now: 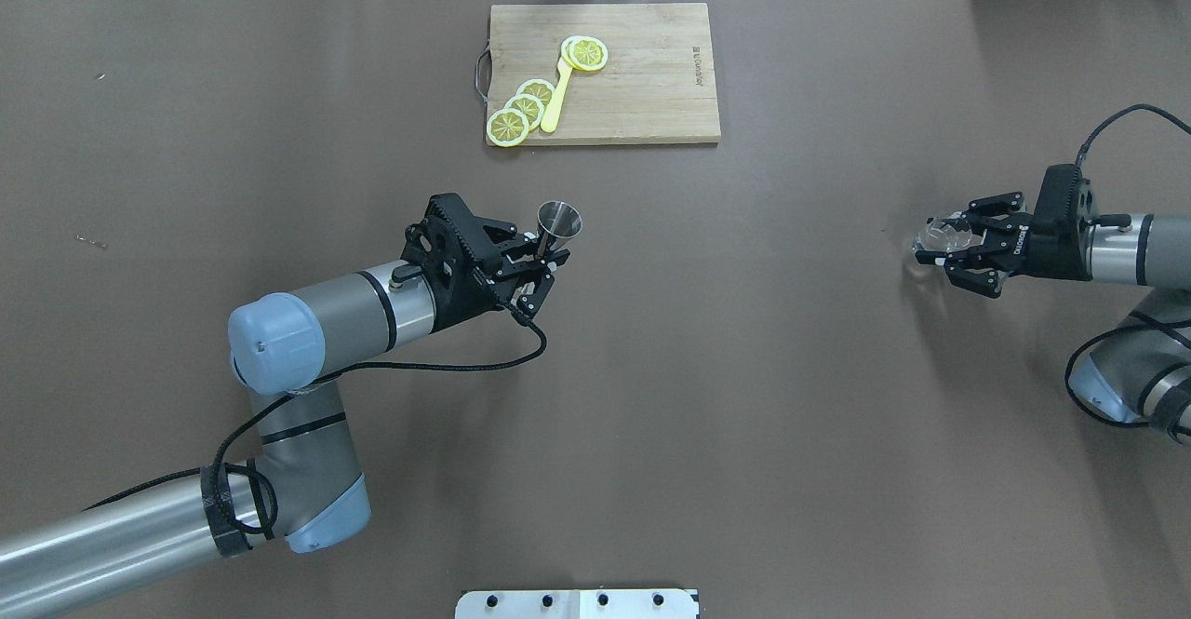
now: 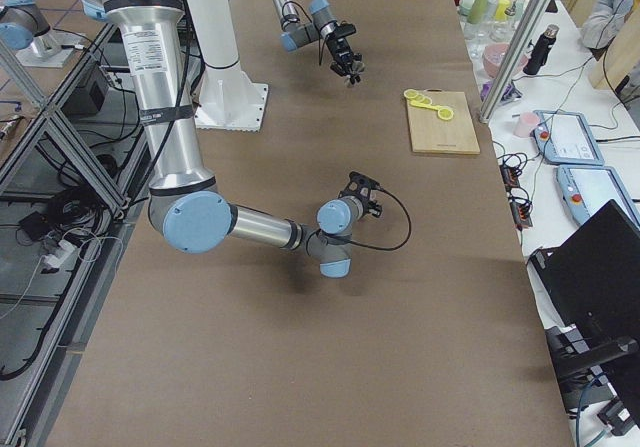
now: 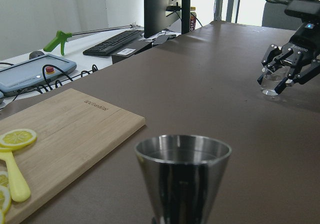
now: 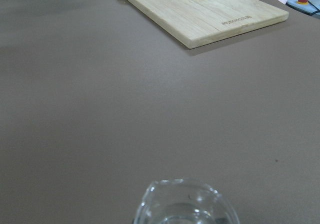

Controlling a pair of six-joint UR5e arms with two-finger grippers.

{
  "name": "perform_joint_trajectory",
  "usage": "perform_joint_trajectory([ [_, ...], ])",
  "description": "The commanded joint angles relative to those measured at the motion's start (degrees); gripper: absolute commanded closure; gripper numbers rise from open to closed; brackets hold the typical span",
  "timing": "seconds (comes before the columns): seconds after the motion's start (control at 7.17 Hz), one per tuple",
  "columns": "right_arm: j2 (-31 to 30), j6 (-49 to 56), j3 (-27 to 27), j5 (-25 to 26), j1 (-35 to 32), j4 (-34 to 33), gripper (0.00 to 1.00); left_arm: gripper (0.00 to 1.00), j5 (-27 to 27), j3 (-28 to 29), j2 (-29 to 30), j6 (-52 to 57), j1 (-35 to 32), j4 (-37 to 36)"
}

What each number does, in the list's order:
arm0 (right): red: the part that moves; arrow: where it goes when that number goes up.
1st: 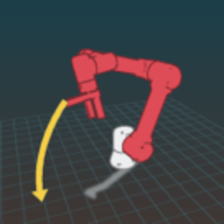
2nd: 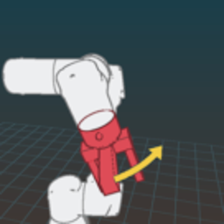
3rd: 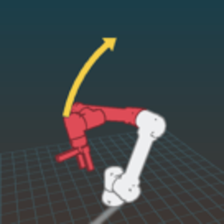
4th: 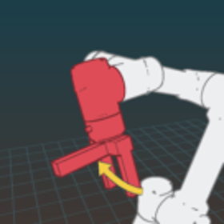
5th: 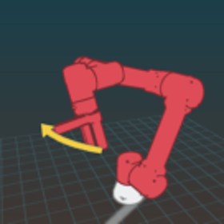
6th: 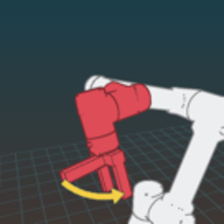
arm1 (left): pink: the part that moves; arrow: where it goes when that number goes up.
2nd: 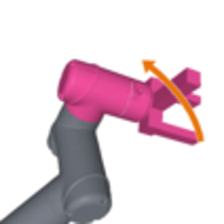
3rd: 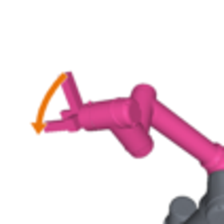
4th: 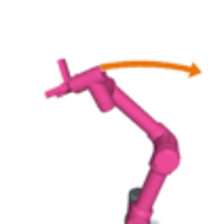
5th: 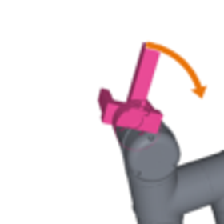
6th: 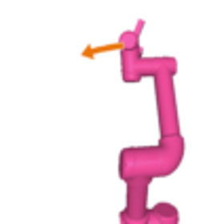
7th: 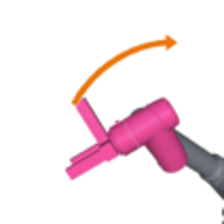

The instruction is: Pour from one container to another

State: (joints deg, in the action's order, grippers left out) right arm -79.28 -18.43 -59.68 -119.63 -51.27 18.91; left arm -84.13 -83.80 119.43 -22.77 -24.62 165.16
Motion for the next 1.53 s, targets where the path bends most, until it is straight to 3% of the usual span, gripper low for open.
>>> perform_joint_trajectory([
  [0.0,0.01,-0.91,-3.57,-0.77,-1.11,-3.07,0.98,1.00,-2.69,0.83,-0.60,0.01,0.45,2.95],
  [0.42,0.10,-0.82,-10.25,-3.06,-1.82,-11.77,1.00,1.00,-3.67,2.67,-2.01,2.63,2.55,9.01],
  [0.98,0.18,-0.56,-19.21,-3.42,-2.00,-22.92,1.00,1.00,-2.88,3.98,2.19,2.91,5.20,8.33],
  [1.39,1.06,0.14,-19.77,-3.51,-1.91,-23.75,1.00,1.00,-2.80,4.52,3.35,3.08,5.38,8.86],
])
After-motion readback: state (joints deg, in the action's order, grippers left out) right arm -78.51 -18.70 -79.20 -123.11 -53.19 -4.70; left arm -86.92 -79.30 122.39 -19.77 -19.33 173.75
